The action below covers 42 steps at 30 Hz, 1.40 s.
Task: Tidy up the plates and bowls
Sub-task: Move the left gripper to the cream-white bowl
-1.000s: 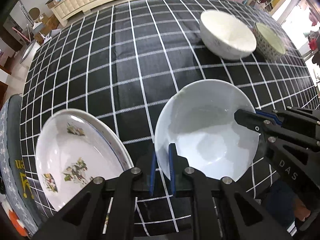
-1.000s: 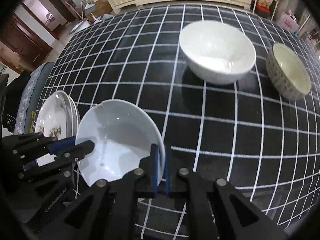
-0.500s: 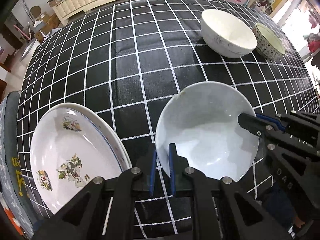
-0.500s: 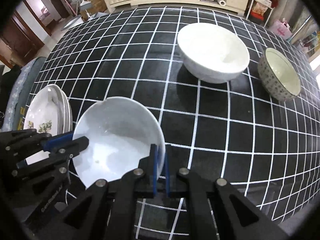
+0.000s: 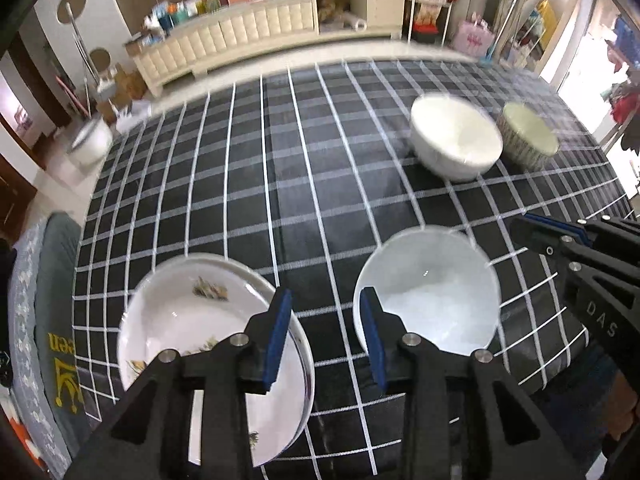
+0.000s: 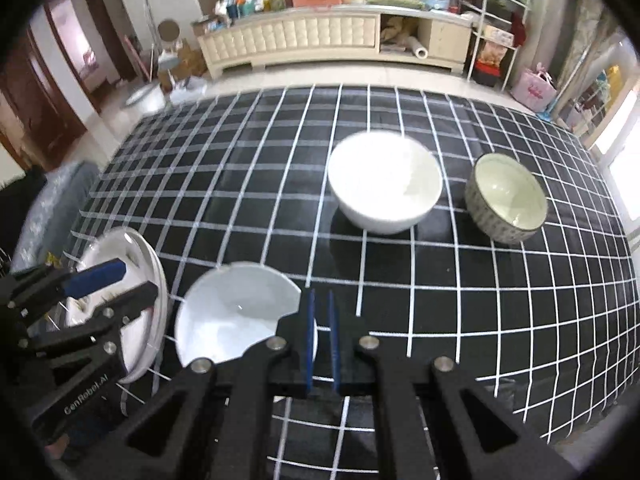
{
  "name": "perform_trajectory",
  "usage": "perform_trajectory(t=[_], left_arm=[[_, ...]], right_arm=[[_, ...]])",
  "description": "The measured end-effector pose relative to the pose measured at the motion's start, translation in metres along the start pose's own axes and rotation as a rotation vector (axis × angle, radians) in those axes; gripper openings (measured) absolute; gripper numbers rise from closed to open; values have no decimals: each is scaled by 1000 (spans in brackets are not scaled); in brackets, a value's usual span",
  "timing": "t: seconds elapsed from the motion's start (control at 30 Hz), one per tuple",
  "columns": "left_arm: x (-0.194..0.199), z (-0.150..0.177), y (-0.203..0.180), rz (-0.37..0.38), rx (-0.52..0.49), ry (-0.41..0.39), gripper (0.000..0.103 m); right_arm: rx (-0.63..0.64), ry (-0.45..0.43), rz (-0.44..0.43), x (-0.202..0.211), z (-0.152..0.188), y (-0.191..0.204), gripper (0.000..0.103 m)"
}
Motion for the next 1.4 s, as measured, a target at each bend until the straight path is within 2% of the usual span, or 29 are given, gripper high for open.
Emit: perform_trajectory(t=[0.03,0.1,0.27,0.3,0.37,0.47,0.53,0.6,0.8,0.87,0.97,1.1,1.4], left_arm=[[4,-4,-2,12,-2,-11,41],[16,-11,-4,60,5,-37,41],[39,-31,-15,91,5,-99,41],[40,-37,-17,99,3,-97,41],[39,-47,-21,95,-8,-82,41],[35,-62,-28,80,-24,-76,41],[30,-71,-31,71,-21,-71,41],[26,-79,-34,67,-22,-65,41],[13,-105,-43,101,-42,-37,43],[10,-114,-45,121,-42,-40,58],[1,-126,-47,126,-44,-30,60],[-19,-141,-51,105,-67,11,60],[-75,-164,-51,52,-106,96,60]], right_arm=[[-9,-3,-3,3,-2,-1,10],[-22,-10,4,10,-7,-6,11],[-43,-42,27,21,-18,-20,33],[-53,-56,27,23,-21,-23,35],[-74,-98,28,29,-27,-31,44],[-47,-146,21,34,-37,-35,46],[10,-158,56,34,-42,-35,47],[12,-165,79,33,-46,-39,47],[-4,-102,57,16,-66,-57,49],[-6,-82,48,8,-72,-62,65],[-5,-79,54,2,-76,-65,74],[9,-75,89,-9,-84,-69,75],[52,2,109,-55,-100,-75,75]])
Point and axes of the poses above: each gripper's, at about its wrist camera, not at the fingertips, and x roughly against the way its jaws point, y to its left, z to its underside, the point moved 4 cm from there along -x, roughly the way its jaws point, and after that the axes turned 10 degrees about z, right-handed, at the moved point
